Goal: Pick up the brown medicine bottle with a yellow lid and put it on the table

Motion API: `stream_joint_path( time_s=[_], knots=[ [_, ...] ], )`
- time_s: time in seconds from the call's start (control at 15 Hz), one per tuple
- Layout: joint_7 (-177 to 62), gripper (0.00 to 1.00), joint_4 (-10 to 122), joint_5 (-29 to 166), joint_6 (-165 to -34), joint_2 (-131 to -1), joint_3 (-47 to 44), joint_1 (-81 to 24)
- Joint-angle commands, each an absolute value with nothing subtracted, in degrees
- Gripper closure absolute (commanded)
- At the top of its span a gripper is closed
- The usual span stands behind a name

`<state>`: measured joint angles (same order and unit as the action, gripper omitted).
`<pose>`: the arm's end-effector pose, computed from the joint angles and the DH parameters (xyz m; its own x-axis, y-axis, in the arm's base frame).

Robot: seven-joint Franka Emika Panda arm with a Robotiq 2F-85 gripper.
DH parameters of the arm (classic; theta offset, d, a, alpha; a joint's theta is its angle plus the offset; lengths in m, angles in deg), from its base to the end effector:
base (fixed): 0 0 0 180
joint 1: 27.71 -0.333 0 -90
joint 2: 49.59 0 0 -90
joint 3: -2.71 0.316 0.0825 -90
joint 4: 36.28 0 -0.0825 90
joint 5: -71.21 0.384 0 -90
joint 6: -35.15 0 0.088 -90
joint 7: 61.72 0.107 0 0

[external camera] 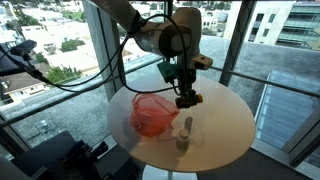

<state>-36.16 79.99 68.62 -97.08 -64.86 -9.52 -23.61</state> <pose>0.5711 -0.1645 0.3208 0.7694 -0.6366 0.0527 -0.6387 -0.7658 0.0742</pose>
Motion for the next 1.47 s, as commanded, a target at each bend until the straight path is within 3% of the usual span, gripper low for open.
stream_joint_path(
  time_s=[0.0,1.4],
  knots=[
    [-35.4,0.72,77.3,67.9,-96.1,-67.1,-9.8,-22.9],
    [-35.7,0.72,76.9,67.5,-97.2,-74.6,-9.2,-26.2]
  ],
)
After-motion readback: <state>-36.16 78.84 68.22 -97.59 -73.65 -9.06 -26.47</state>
